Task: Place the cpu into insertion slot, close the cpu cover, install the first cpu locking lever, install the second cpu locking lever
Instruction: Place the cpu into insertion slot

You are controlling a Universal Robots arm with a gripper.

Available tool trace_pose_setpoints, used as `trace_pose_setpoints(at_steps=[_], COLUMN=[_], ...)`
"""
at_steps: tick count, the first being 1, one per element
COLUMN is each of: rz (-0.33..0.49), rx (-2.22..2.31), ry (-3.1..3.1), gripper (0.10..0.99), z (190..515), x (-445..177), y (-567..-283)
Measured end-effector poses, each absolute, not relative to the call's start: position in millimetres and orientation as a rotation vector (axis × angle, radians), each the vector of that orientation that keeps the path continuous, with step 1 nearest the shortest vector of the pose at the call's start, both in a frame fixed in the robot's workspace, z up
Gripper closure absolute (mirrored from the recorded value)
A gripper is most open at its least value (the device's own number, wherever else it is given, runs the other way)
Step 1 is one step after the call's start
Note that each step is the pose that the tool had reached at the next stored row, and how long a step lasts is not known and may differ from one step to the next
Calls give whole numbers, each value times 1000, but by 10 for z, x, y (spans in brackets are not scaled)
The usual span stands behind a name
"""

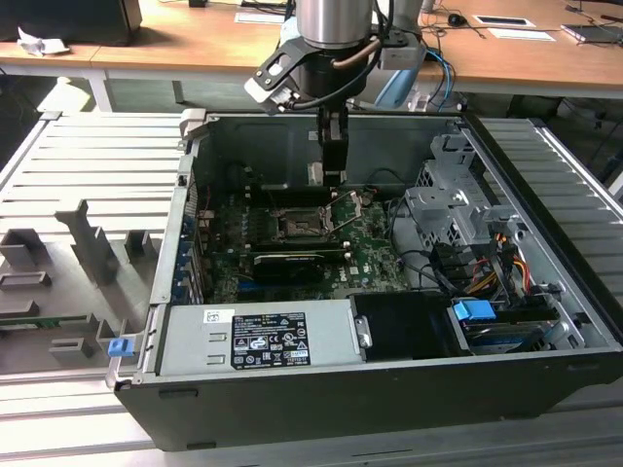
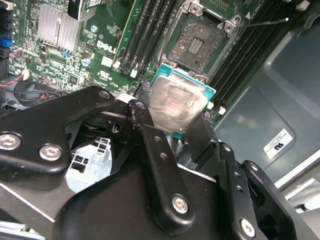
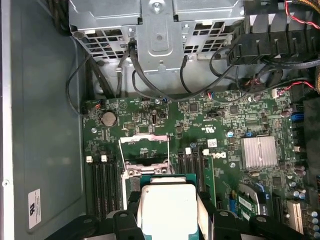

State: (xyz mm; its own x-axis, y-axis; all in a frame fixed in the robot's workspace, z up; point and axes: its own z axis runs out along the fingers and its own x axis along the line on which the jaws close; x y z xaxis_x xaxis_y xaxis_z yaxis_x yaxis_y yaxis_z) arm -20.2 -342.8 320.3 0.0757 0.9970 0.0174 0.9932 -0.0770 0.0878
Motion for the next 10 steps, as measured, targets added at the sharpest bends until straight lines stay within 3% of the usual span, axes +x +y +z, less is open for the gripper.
trace_pose_setpoints(at_steps=[10], rz=[113], rx=[2265], ry=[2098], gripper=[557], z=[3162], x=[-202], y=[-3428])
